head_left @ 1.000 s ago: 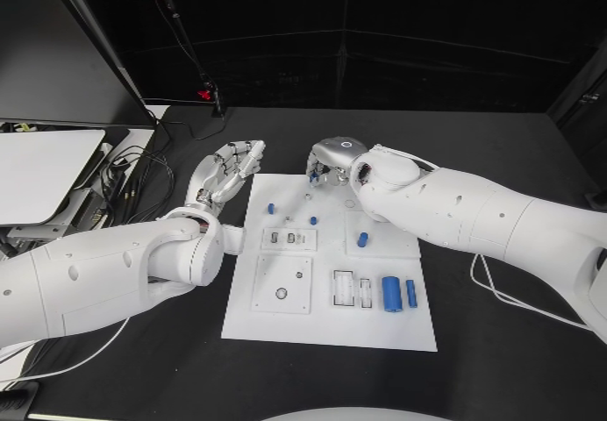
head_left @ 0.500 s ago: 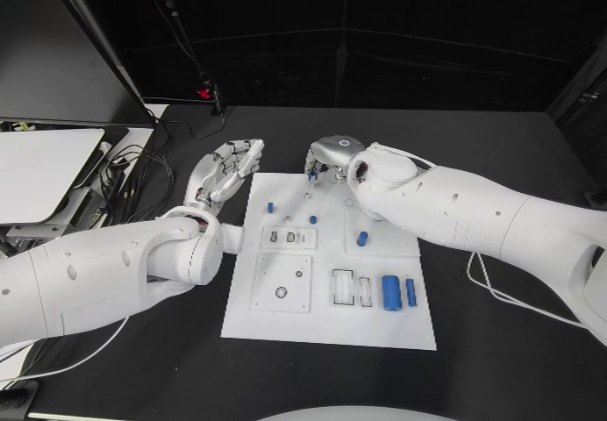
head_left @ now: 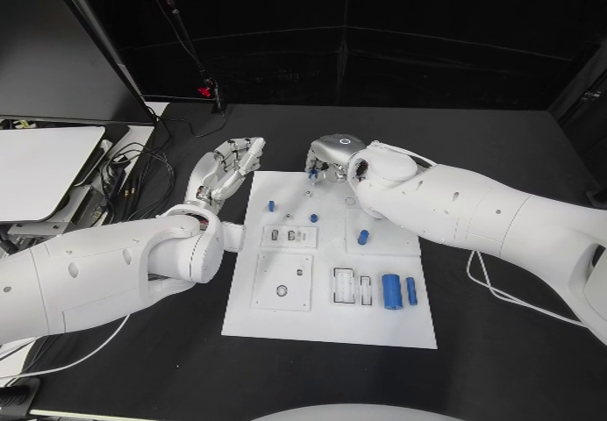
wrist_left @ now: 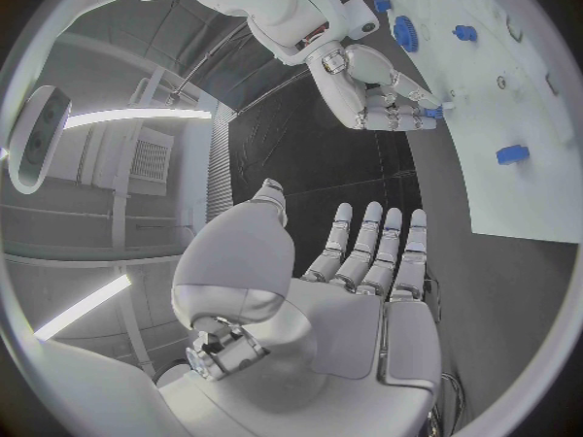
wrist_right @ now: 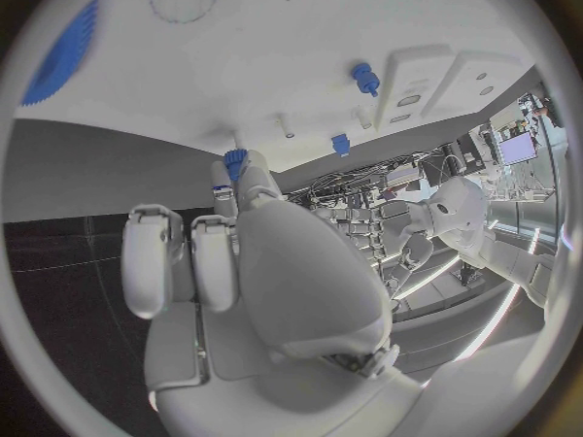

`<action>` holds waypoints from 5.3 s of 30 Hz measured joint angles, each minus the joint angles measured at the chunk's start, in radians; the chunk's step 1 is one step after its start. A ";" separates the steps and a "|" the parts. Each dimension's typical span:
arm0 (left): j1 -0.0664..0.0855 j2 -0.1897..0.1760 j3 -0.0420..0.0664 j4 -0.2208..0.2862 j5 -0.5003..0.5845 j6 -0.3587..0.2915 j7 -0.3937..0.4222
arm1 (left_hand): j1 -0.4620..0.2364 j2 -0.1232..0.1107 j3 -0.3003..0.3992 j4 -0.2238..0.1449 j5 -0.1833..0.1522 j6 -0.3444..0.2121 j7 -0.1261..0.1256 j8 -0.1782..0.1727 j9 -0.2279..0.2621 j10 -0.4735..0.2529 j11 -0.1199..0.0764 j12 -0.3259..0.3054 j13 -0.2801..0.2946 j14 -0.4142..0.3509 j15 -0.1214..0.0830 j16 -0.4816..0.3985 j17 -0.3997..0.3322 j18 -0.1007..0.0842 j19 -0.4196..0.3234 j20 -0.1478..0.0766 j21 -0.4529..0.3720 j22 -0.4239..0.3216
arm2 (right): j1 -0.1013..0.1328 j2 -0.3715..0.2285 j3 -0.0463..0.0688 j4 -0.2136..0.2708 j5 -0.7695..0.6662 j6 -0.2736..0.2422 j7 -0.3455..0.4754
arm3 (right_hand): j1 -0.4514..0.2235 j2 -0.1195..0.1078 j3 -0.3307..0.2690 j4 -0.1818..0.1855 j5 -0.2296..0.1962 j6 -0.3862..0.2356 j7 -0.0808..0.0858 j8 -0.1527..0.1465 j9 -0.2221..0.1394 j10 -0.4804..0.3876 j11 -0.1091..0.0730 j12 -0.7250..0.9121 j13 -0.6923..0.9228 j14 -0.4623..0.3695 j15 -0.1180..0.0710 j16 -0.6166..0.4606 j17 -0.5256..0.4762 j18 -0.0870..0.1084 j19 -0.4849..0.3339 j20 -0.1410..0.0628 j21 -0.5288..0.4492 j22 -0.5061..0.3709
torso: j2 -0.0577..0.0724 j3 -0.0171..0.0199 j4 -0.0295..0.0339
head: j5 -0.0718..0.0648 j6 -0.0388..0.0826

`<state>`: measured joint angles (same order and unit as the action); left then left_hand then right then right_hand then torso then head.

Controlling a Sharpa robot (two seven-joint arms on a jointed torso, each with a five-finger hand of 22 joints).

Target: Assemble the parts on the task board

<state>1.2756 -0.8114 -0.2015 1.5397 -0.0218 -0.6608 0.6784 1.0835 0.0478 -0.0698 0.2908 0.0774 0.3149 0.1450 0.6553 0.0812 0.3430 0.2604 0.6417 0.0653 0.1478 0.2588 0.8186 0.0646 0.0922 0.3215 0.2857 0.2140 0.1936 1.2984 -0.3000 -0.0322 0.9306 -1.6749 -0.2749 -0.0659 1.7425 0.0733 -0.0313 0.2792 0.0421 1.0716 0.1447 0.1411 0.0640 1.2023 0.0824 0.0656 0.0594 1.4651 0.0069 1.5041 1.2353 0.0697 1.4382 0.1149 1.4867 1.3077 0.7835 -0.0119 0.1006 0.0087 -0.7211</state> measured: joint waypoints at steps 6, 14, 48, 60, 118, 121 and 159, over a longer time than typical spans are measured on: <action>0.000 0.000 0.000 -0.001 0.000 0.000 0.000 | 0.000 0.000 0.000 0.000 0.000 0.000 0.000 0.000 0.000 0.000 0.000 0.000 0.000 0.000 0.000 0.000 0.000 0.000 0.000 0.000 0.000 0.000 | 0.000 0.000 0.000 0.001 0.000 0.003 -0.005 | 0.000 0.000 0.000 0.000 0.002 -0.002 0.001 -0.003 0.000 0.000 0.000 0.000 0.000 0.000 0.000 0.000 -0.002 0.000 0.000 0.000 0.000 0.000 | 0.000 0.0000 0.0000 | -0.002 0.000; 0.000 0.000 0.000 -0.003 0.000 0.000 0.000 | 0.005 0.005 0.000 0.000 0.000 0.000 0.000 0.000 -0.002 0.000 0.000 0.000 0.000 0.000 0.000 0.000 0.000 0.000 0.000 0.000 0.000 0.000 | 0.000 -0.002 0.001 0.006 0.000 0.008 -0.007 | -0.004 -0.004 0.000 0.000 0.002 -0.004 0.000 -0.006 0.000 -0.004 0.004 0.000 0.000 0.000 0.000 0.000 -0.004 0.000 0.000 0.000 0.000 0.000 | 0.000 0.0000 0.0000 | -0.004 -0.001; 0.000 0.001 0.000 -0.007 0.000 0.000 0.000 | 0.005 0.005 0.000 0.000 0.004 0.000 0.000 0.000 -0.003 0.000 0.000 0.004 0.000 0.000 0.000 0.000 0.000 0.000 0.000 0.000 0.000 0.000 | -0.014 -0.012 -0.006 0.014 0.012 0.048 -0.028 | -0.075 -0.075 -0.017 0.002 0.004 -0.180 -0.008 -0.078 0.000 -0.227 0.054 -0.005 0.002 0.001 0.035 -0.039 -0.122 0.000 -0.050 0.042 -0.047 -0.059 | 0.000 -0.0006 0.0012 | -0.011 -0.004; 0.000 0.004 0.000 -0.012 0.000 0.001 0.000 | 0.009 0.009 0.000 0.000 0.004 0.000 0.000 0.000 -0.002 0.000 0.000 0.004 0.000 0.000 0.000 0.000 0.000 0.000 0.000 0.000 0.000 0.000 | -0.016 -0.133 -0.006 0.157 0.151 -0.165 0.063 | -0.193 -0.155 0.052 0.006 0.004 -0.227 0.001 -0.072 0.005 -0.281 0.062 0.022 0.009 0.002 0.041 -0.067 -0.203 0.000 -0.072 0.046 -0.078 -0.122 | -0.001 -0.0008 0.0001 | -0.018 0.003; 0.000 0.003 0.000 -0.026 0.000 0.006 0.000 | 0.015 0.015 -0.006 0.001 0.009 0.000 0.000 0.000 -0.005 0.000 0.000 0.009 0.000 0.000 0.000 0.004 0.000 0.000 0.000 0.000 0.004 0.000 | -0.020 -0.439 -0.009 0.306 0.313 -0.101 0.085 | -0.406 -0.255 0.072 0.011 0.266 -0.403 0.033 0.300 0.111 0.263 0.038 1.503 1.249 0.003 0.054 0.064 0.073 -0.063 0.029 0.054 0.081 0.000 | -0.005 -0.0044 -0.0074 | -0.087 0.019; 0.000 0.002 0.000 -0.026 0.000 0.006 0.000 | 0.015 0.015 -0.006 0.001 0.009 0.000 0.000 0.000 -0.005 0.000 0.000 0.009 0.000 0.000 0.000 0.004 0.000 0.000 0.000 0.000 0.004 0.000 | -0.021 -0.433 -0.009 0.302 0.290 -0.086 0.067 | -0.396 -0.256 0.073 0.010 0.266 -0.399 0.036 0.304 0.111 0.263 0.038 1.503 1.249 0.000 0.058 0.064 0.073 -0.063 0.029 0.053 0.081 0.000 | -0.005 -0.0042 -0.0074 | -0.087 0.018; 0.000 0.000 0.000 -0.028 0.000 0.007 0.000 | 0.019 0.018 -0.009 -0.002 0.013 0.000 0.000 0.004 -0.006 0.000 0.000 0.009 0.000 0.000 0.000 0.004 0.000 0.000 0.000 0.000 0.004 0.000 | -0.044 -0.383 -0.007 0.273 0.179 -0.029 -0.047 | -0.342 -0.228 0.114 0.007 0.242 -0.319 0.041 0.280 0.076 0.263 0.045 1.503 1.248 0.000 0.050 0.064 0.072 -0.063 0.028 0.053 0.081 0.000 | -0.005 -0.0039 -0.0077 | -0.083 0.005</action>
<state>1.2755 -0.8115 -0.2017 1.5122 -0.0220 -0.6541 0.6787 1.1020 0.0663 -0.0785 0.2888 0.0905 0.3149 0.1450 0.6592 0.0751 0.3430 0.2604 0.6502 0.0653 0.1478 0.2588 0.8225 0.0646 0.0922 0.3215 0.2857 0.2179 0.1936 1.2541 -0.6833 -0.0396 1.2037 -1.4960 -0.3037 -0.1134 1.4002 -0.1549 0.0830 0.2858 0.2838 0.7530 0.1860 0.4210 0.1404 1.4649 0.1271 1.5683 1.3078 1.4650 0.0568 1.5683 1.3076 0.0072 1.4666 0.1678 1.5679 1.3076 0.7788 -0.0158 0.0929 -0.0747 -0.7158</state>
